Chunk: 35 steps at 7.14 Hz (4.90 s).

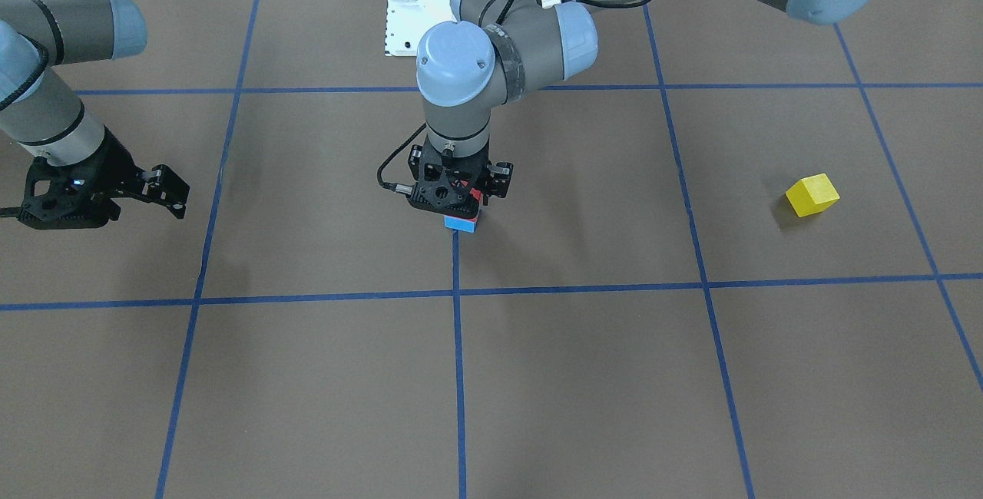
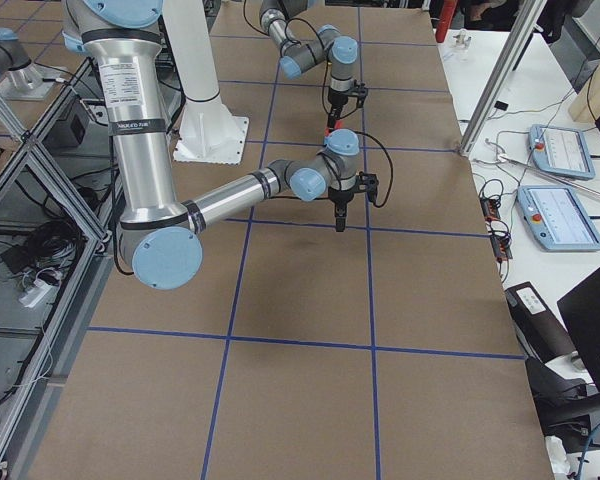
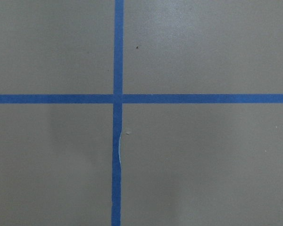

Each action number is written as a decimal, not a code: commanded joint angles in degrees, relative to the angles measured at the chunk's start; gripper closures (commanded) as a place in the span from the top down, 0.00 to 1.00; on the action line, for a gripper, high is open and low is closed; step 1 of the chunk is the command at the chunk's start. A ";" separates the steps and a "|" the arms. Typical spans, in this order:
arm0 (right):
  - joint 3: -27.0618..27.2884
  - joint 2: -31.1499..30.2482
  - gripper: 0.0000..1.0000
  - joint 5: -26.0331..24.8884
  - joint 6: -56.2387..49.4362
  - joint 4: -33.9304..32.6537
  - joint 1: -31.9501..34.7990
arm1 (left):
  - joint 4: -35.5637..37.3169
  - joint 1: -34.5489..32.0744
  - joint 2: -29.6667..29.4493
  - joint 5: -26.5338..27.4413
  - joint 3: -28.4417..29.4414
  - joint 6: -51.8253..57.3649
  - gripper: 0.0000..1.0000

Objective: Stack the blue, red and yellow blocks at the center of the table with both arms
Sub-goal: 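Lower the red cube onto the blue cube and open the left gripper, then move the left gripper to the yellow cube and grasp it, then carry the yellow cube with the left gripper above the red cube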

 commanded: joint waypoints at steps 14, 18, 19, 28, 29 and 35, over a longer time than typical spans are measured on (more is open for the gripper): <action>-0.29 0.87 1.00 -0.53 -0.30 1.58 -0.19 | -33.03 -26.48 60.03 -12.57 -18.28 -5.11 0.99; -0.29 0.87 1.00 -0.53 -0.30 1.49 -0.19 | -35.27 -25.60 58.02 -12.57 -15.53 -7.52 0.99; -0.38 0.87 1.00 -0.53 -0.30 1.49 -0.19 | -35.19 -24.73 57.92 -12.66 -15.44 -7.52 0.99; 0.06 0.78 1.00 -0.53 -0.12 1.58 -0.11 | -26.44 -22.70 44.52 -14.77 -19.36 -6.29 0.00; -0.03 0.78 1.00 -0.53 -0.47 1.49 0.33 | -19.87 -20.44 38.91 -14.68 -22.01 -6.73 0.00; -0.55 -0.98 1.00 -0.44 -3.02 1.49 3.41 | 5.16 -2.94 5.04 -2.65 -13.81 -6.93 0.00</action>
